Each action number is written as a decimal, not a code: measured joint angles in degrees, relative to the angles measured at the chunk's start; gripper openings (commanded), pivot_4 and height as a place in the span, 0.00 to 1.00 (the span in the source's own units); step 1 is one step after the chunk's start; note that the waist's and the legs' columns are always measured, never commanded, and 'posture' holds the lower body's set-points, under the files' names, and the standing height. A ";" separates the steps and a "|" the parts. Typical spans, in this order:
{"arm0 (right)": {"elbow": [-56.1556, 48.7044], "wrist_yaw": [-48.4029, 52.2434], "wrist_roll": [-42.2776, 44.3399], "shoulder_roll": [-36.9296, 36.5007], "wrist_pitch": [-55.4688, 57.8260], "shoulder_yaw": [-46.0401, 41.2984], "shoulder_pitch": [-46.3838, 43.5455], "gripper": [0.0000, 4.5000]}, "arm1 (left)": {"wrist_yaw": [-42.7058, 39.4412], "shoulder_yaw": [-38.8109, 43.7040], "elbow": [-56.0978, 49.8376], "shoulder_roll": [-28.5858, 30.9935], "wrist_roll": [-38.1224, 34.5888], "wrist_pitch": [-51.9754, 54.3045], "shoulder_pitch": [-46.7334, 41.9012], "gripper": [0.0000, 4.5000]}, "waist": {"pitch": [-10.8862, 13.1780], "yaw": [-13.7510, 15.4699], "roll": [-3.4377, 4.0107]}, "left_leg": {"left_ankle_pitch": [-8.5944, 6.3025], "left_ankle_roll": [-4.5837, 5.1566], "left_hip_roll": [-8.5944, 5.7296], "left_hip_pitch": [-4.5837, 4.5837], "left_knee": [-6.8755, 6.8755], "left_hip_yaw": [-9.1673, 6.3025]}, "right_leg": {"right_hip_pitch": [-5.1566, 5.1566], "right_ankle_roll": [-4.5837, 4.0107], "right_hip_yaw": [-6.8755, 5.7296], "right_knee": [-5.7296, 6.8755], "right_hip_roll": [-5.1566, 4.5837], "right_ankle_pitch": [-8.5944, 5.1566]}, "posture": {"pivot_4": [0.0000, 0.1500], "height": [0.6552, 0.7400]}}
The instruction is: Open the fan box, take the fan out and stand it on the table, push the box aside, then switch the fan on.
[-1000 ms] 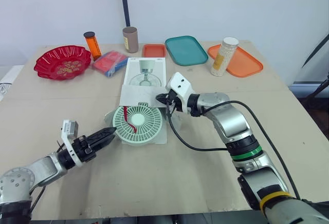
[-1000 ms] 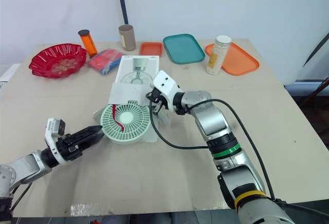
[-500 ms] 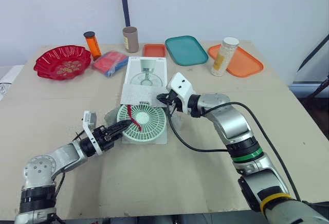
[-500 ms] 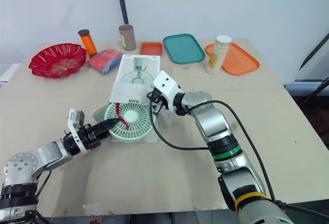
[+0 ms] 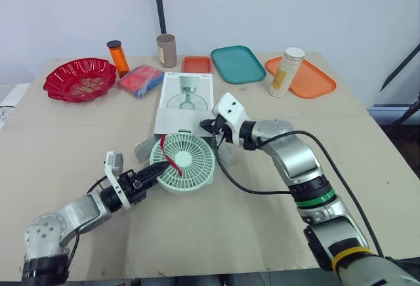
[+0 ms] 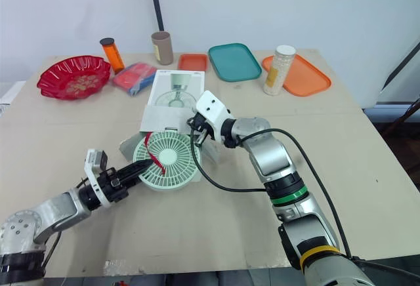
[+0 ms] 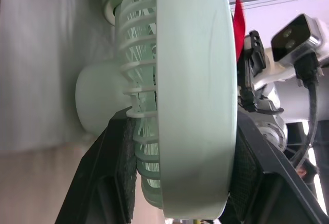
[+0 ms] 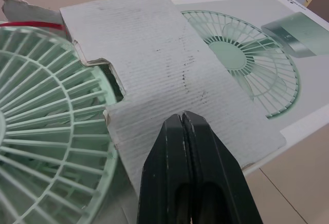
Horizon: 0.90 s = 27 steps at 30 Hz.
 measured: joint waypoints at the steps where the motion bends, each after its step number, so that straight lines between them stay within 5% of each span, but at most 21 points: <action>1: 0.01 0.00 0.00 0.00 0.11 0.03 0.01 0.00 | 0.74 -0.11 -1.22 0.31 -1.20 -0.43 1.09 0.39 | 0.00 0.00 0.00 | 0.00 0.00 0.00 0.00 0.00 0.00 | 0.00 0.00 0.00 0.00 0.00 0.00 | 1.00 1.00; 14: 0.09 0.09 -0.01 -0.09 0.20 0.04 0.01 0.00 | -1.40 -1.73 -3.61 4.00 -3.04 -3.53 6.37 0.39 | 0.00 -0.05 0.00 | -0.01 0.02 -0.01 0.01 0.00 0.06 | 0.01 0.00 0.01 0.00 0.01 0.00 | 1.00 1.00; 16: 0.10 0.13 -0.01 -0.12 0.19 0.04 0.01 0.00 | -2.67 -1.92 -3.65 4.25 -2.06 -3.73 6.55 0.62 | -0.01 -0.05 0.01 | -0.01 0.03 -0.01 0.02 0.00 0.07 | 0.01 0.00 0.01 0.00 0.02 0.00 | 1.00 1.00; 21: 0.12 0.23 -0.03 -0.14 0.14 0.06 0.00 0.00 | -4.94 -2.63 -3.56 4.29 1.52 -3.86 6.73 0.97 | 0.00 -0.05 0.01 | -0.02 0.03 -0.01 0.01 0.00 0.06 | 0.01 0.00 0.01 0.00 0.02 0.00 | 1.00 1.00; 27: 0.21 1.03 0.03 -0.22 -0.05 0.05 -0.01 0.00 | -9.02 -0.13 -3.80 7.37 2.78 -4.50 7.18 0.99 | 0.00 -0.11 0.01 | -0.12 0.21 0.01 0.02 -0.01 0.07 | 0.00 -0.01 0.01 0.00 0.03 0.00 | 1.00 1.00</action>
